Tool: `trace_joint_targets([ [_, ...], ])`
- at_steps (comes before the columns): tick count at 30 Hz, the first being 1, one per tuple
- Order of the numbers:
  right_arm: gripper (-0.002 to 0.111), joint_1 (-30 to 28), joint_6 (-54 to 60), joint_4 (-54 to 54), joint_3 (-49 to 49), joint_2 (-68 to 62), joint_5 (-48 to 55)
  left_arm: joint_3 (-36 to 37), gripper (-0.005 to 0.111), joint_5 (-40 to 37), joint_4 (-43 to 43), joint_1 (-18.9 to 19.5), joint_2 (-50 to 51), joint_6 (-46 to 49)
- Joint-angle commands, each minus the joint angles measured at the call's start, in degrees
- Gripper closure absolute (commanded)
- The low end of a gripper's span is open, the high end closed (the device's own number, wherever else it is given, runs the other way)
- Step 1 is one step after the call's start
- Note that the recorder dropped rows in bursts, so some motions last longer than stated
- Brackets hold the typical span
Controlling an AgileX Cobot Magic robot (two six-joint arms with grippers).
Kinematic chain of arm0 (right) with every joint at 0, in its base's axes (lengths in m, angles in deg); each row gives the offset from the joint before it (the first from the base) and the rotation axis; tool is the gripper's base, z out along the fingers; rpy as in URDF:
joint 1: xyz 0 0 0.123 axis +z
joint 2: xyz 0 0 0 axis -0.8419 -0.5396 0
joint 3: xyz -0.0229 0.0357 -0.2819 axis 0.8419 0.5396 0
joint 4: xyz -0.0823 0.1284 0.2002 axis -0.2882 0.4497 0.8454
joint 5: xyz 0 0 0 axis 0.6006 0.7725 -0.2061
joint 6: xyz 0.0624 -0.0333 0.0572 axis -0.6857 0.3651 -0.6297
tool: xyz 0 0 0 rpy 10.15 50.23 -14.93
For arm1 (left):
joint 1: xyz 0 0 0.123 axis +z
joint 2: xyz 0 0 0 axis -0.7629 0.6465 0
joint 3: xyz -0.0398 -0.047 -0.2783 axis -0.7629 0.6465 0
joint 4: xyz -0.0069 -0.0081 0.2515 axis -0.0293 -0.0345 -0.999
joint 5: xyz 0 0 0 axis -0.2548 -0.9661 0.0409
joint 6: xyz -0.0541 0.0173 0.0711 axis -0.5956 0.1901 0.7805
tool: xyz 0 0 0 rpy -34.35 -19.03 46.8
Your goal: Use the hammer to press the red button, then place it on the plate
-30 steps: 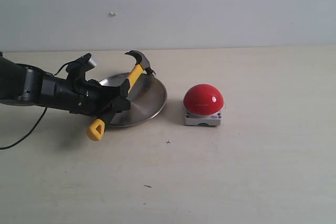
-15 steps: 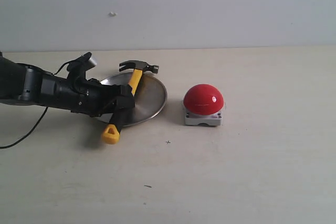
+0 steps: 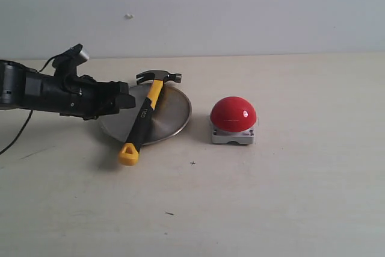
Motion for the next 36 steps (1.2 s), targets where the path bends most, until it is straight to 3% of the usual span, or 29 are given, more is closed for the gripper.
trace_joint_targets([
  [1, 0.108, 0.10, 0.38, -0.21, 0.27, -0.12, -0.04, 2.13, 0.059, -0.11, 0.37, 1.14, -3.40, 0.80],
  [4, 0.108, 0.10, 0.38, -0.21, 0.27, -0.12, -0.04, 3.50, 0.066, -1.55, 0.37, 1.30, -5.20, 1.85],
  [9, 0.108, 0.10, 0.38, -0.21, 0.27, -0.12, -0.04, 6.91, 0.106, -2.32, 0.37, 1.30, -9.56, 2.23],
  [22, 0.108, 0.10, 0.38, -0.21, 0.27, -0.12, -0.04, 23.09, 0.107, -2.77, 0.37, 1.30, -33.05, 13.43],
  [30, 0.108, 0.10, 0.38, -0.21, 0.27, -0.12, -0.04, 38.96, 0.107, -2.70, 0.37, 1.30, -69.65, 15.53],
  [33, 0.108, 0.10, 0.38, -0.21, 0.27, -0.12, -0.04, 43.68, 0.107, 4.22, 0.37, 1.30, -80.86, 15.65],
  [36, 0.108, 0.10, 0.38, -0.21, 0.27, -0.12, -0.04, 47.00, 0.107, 6.08, 0.37, 1.30, -88.59, 15.43],
])
